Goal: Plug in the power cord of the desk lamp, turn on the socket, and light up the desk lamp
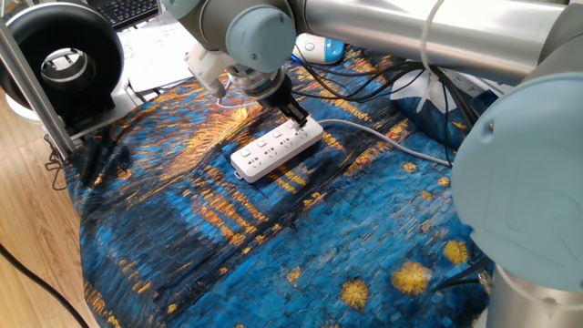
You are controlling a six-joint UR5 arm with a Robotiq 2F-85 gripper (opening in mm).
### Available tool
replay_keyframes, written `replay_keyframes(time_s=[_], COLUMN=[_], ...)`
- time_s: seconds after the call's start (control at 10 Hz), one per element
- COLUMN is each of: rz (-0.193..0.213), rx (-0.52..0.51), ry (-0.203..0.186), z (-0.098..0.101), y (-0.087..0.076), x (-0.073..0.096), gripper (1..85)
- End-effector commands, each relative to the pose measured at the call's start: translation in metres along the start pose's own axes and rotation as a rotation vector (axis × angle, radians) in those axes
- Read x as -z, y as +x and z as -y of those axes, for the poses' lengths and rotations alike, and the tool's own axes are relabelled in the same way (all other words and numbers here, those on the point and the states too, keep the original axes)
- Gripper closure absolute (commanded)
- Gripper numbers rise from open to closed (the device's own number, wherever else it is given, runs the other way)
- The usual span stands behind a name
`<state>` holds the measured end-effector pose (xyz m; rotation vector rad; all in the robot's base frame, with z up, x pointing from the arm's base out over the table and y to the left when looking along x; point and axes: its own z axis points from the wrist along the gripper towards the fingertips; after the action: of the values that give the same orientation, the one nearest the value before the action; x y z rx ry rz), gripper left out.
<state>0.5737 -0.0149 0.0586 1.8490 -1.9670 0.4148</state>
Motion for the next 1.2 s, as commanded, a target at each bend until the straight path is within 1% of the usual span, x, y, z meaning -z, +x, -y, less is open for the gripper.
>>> replay_keyframes(time_s=[0.0,0.1,0.3,0.6,0.8,1.1], rz=[0.004,0.018,0.025,0.019,0.015,0.016], rx=[-0.003,-0.002,-0.003,0.0,0.002,0.001], ry=[0.005,0.001,-0.004,0.001,0.003,0.001], z=[0.0004,-0.0011,-0.0025,-0.0029,-0.0019,-0.0012], y=[-0.0031,-0.0052,-0.0073,-0.0031,-0.0031,-0.0077], x=[-0.0032,-0.0051,-0.0052,-0.0078,-0.0084,-0.0105], gripper=[84.3,84.3,84.3,84.3,84.3,84.3])
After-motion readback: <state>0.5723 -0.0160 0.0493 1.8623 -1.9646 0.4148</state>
